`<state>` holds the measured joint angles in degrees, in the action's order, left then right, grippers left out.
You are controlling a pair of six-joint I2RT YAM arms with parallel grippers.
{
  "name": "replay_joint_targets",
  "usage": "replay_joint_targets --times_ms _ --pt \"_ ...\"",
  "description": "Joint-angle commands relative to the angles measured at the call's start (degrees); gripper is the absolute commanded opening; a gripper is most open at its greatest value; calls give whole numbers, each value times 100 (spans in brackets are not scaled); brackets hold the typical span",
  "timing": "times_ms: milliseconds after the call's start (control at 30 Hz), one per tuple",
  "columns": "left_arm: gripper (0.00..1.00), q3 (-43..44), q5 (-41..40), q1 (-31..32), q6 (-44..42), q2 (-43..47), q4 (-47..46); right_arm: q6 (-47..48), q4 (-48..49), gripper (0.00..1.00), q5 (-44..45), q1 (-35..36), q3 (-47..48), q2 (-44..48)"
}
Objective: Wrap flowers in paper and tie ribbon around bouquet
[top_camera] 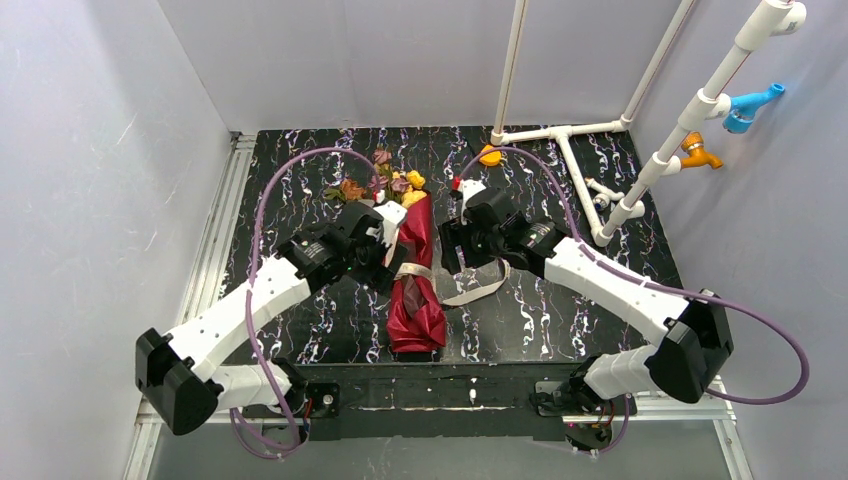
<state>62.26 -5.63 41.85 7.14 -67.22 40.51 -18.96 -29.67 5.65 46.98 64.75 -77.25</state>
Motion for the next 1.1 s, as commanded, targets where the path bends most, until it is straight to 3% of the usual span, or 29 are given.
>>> replay_joint_targets --times_ms 0,67,167,300,400,633,833,1067 --pt "81 -234 -952 2 -1743 -335 -390 292 515 80 -800 -7 310 -130" --pt "81 -205 -947 -121 -1795 -486 -455 406 635 77 -1247 6 424 -290" --pt "80 -268 -327 -560 -1613 -339 -690 708 857 72 -1733 141 488 -568" --pt "77 -922 632 -1278 -1354 277 -1370 1296 1097 71 -1855 382 451 -862" --pt "73 -1036 1052 -1438 -1259 310 -1708 1588 1223 68 -1860 467 515 -1129" --pt "63 -1039 932 -1949 -848 147 -2115 2114 1331 64 -1666 790 873 -1711" --pt "63 -1178 808 -2011 -793 438 -2130 2454 1102 63 -1231 955 1262 -2109" --pt "63 -1208 659 -2014 -793 580 -2077 2644 827 53 -968 1097 1548 -2524"
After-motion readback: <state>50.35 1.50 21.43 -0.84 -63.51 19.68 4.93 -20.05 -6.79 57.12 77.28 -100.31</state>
